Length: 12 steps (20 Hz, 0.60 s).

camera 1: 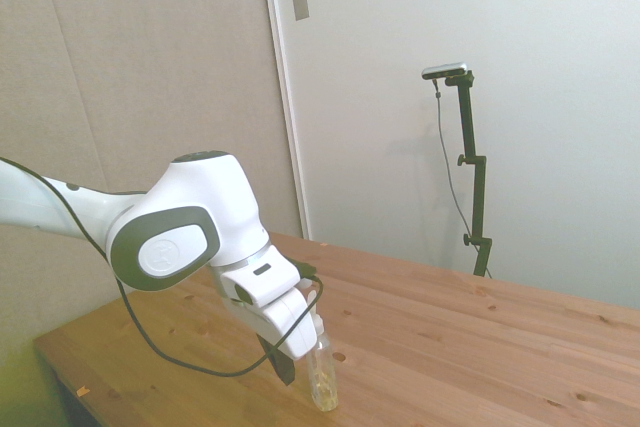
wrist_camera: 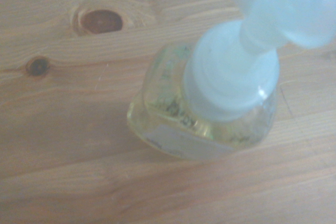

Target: Knock down the sanitizer

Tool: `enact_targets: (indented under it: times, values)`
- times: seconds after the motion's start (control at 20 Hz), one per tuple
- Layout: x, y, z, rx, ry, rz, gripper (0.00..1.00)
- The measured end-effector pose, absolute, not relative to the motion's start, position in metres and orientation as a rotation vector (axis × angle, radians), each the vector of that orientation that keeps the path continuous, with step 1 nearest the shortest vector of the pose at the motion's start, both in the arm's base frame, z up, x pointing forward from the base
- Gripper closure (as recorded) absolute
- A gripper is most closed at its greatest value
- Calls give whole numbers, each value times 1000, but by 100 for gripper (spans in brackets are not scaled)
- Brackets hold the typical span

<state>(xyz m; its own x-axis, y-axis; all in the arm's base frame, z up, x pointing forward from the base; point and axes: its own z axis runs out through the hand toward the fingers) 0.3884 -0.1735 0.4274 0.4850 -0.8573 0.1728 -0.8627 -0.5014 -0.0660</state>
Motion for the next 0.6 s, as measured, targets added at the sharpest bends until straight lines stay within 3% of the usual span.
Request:
enact_targets:
  times: [0.6]
  values:
    - [468, -192, 419, 2643, -1645, 315, 100]
